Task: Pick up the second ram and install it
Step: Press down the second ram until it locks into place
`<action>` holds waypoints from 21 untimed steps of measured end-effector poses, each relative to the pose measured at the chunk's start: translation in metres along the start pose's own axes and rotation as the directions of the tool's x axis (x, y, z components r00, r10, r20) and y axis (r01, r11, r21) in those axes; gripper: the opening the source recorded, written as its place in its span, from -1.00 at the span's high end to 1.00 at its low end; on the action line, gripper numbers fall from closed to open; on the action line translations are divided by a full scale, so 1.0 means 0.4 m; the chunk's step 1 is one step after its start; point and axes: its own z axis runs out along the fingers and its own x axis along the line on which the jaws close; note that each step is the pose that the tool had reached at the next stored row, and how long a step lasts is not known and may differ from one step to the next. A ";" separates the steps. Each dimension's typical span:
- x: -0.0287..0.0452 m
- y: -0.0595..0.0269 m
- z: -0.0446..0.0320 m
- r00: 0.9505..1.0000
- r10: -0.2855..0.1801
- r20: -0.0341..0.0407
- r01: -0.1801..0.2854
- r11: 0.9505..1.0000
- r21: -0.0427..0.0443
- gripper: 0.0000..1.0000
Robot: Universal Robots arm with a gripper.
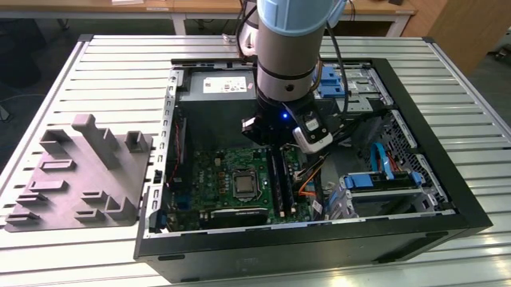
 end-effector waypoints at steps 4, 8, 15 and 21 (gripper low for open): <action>-0.002 0.001 0.005 1.000 0.000 0.000 0.000 1.000 0.000 0.80; -0.001 0.001 0.012 1.000 0.000 0.000 0.000 1.000 0.000 0.80; -0.001 0.000 0.016 1.000 0.000 0.000 0.000 1.000 0.000 0.80; -0.001 0.000 0.020 1.000 0.000 0.000 0.000 1.000 0.000 0.80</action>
